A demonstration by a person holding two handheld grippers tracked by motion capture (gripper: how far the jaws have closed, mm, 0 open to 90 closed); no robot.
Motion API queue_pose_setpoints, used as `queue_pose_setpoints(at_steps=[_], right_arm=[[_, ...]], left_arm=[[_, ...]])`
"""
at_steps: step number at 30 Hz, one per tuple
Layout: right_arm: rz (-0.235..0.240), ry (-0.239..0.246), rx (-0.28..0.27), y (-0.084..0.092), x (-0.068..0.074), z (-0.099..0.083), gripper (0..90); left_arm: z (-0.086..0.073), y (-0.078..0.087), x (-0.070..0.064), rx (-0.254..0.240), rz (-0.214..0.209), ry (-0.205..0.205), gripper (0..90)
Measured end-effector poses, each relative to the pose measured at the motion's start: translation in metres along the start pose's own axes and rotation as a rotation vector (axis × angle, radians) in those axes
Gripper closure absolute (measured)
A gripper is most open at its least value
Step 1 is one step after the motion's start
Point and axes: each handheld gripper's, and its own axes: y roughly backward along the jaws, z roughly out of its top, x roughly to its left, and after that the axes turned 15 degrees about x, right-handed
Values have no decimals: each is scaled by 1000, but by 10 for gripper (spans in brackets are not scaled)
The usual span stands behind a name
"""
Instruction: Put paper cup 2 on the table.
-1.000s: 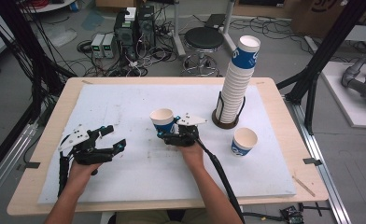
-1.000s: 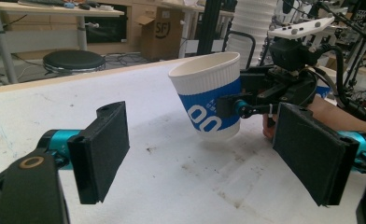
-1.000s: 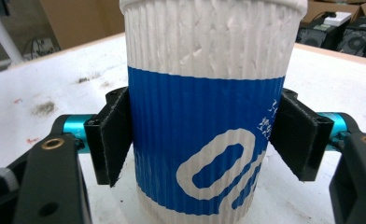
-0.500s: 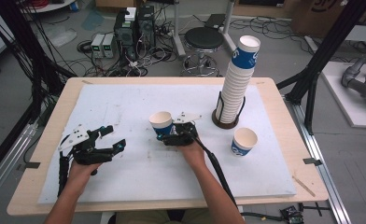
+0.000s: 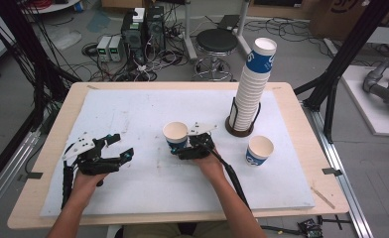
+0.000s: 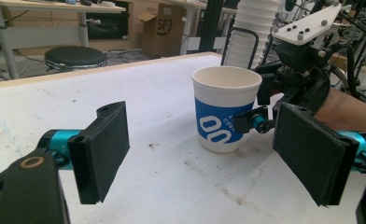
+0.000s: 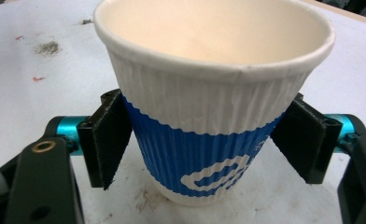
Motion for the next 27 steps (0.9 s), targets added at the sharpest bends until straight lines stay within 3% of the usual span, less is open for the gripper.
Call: queue_pose_setpoints(at_steps=[7,13,18,27], right_arm=[[-11,8,6,5,-2,-4,208],[2,-9,23,9,-3,-7,194],[11,7,28,15,-3,-10,187],[24,14,-10,44,-3,-23,187]], left_arm=[[0,0,0,-1,-1,2,187],[0,0,0,0,-2,-1,187],[0,-1,1,-4,-2,5,187],[0,-1,1,-7,-3,8,187]])
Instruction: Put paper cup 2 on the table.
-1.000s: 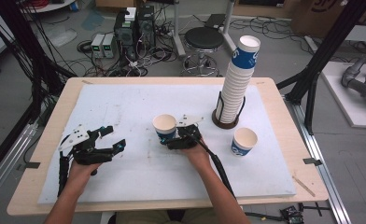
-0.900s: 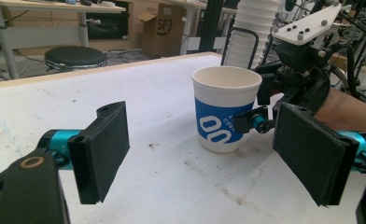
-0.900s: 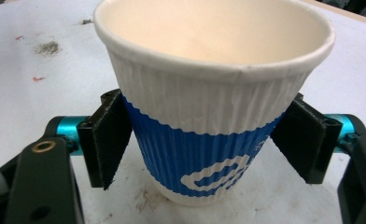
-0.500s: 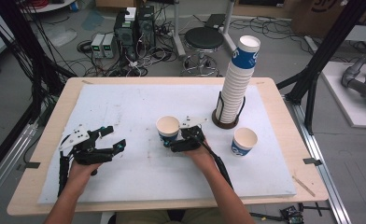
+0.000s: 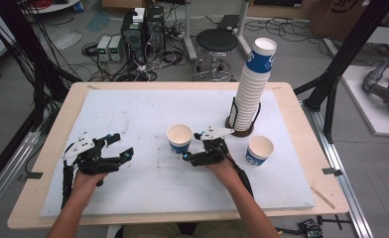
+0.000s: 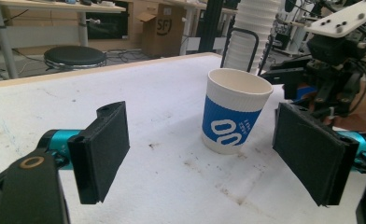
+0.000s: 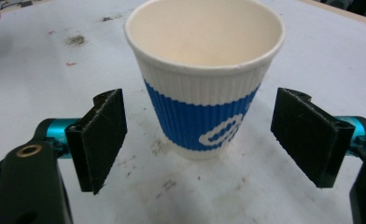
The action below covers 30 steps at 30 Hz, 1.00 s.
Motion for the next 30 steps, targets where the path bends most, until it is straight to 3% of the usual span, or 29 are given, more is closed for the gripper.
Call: queue_pose_setpoints(at_steps=[8,13,30], right_arm=[[9,38,-68,40,3,-13,188],[-24,44,-117,71,1,-25,187],[-126,-6,-226,143,-13,-68,188]], left_arm=[[1,-1,-1,-2,-7,1,187],[3,-2,-2,-14,-13,0,187],[6,-2,-8,-48,-28,-16,186]])
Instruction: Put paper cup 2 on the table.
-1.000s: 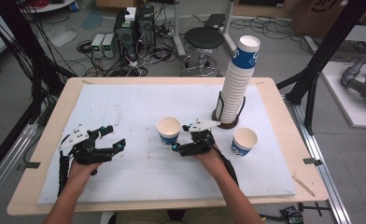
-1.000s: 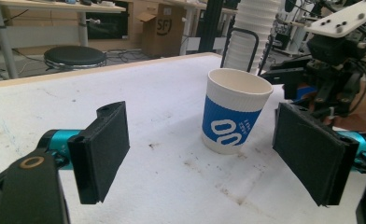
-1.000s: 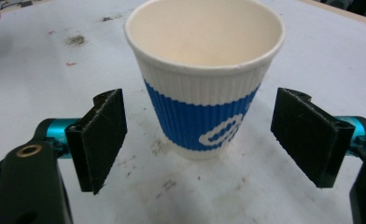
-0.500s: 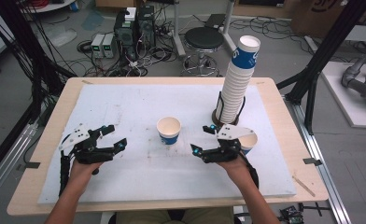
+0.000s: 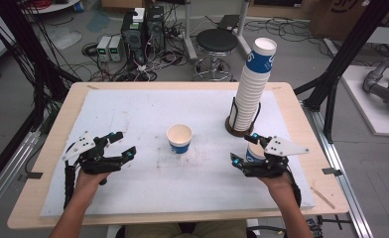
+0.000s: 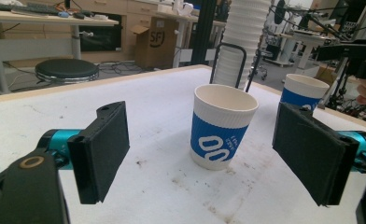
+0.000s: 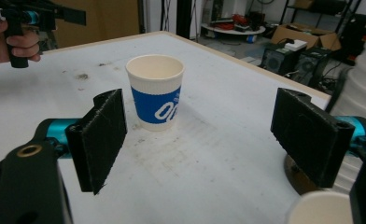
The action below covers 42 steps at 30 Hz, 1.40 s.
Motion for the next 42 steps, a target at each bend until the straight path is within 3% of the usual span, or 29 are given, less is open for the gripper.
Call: queue_pose_setpoints(at_steps=[15,22,42], right_arm=[[-60,-21,-33,25,-6,-16,188],[-86,-5,-22,25,-4,-18,188],[-101,-5,-25,27,-3,-15,188]], left_arm=[[2,5,-3,-21,-4,-26,186],[1,6,-5,-19,-5,-30,186],[-1,9,-4,-24,0,-28,186]])
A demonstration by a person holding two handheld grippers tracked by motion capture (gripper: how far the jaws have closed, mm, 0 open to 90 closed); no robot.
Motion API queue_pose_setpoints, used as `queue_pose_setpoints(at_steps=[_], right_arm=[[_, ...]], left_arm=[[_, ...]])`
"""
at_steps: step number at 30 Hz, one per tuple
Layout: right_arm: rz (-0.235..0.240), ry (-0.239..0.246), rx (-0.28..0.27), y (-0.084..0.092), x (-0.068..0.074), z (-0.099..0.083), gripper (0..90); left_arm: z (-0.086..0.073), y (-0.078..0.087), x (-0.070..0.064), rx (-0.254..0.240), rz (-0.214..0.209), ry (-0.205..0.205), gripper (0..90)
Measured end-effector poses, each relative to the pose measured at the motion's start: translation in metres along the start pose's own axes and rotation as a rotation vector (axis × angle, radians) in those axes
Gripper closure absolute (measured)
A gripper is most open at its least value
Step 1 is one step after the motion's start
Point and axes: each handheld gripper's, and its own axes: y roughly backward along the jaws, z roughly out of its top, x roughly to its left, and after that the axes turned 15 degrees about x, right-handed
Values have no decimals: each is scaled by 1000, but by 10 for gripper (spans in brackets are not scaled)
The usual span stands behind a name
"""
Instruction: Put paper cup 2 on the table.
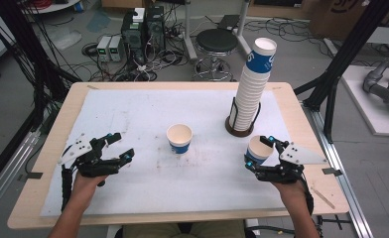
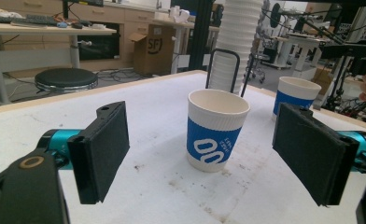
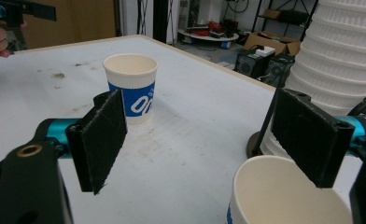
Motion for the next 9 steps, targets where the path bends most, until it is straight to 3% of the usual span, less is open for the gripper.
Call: queue_pose_setpoints(at_steps=[9], right_arm=[[1,15,11,-2,1,2,188]], left_arm=[[0,0,0,2,4,1,186]])
